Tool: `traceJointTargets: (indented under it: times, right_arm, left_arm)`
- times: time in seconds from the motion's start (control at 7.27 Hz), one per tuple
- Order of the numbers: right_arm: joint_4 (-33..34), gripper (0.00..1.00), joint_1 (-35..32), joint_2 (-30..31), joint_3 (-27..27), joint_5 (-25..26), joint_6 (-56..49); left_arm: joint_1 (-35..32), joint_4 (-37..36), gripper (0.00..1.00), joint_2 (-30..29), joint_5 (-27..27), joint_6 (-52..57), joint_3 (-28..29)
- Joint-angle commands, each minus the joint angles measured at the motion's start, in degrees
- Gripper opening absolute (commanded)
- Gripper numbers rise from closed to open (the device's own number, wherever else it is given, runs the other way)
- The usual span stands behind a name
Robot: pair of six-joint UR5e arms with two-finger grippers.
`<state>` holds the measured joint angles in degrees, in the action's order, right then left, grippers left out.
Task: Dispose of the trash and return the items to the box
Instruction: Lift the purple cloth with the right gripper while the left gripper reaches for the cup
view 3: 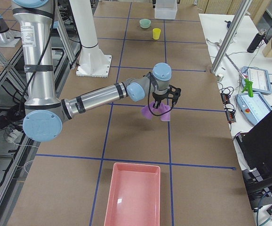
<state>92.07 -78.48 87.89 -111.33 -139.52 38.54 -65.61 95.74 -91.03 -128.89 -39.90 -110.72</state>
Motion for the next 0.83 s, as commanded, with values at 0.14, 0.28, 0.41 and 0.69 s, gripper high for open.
traceJointTargets:
  times: [0.14, 0.28, 0.41, 0.69]
  right_arm:
    - [18.8, 0.00, -11.6, 0.1, -1.6, 3.4, -29.1]
    - [19.7, 0.00, -13.0, 1.0, -1.4, 4.1, -32.6]
    - [19.8, 0.00, -14.1, 2.7, -1.2, 4.2, -35.7]
    - [19.8, 0.00, -16.4, 4.7, -0.9, 5.0, -40.6]
  left_arm:
    - [6.1, 5.8, 0.97, -6.7, 1.2, -8.9, 7.9]
    - [6.4, 6.6, 0.97, -8.3, 1.2, -9.7, 10.4]
    - [6.6, 6.7, 0.97, -9.2, 1.2, -10.5, 11.6]
    - [8.2, 6.7, 0.95, -9.5, 1.4, -10.5, 13.1]
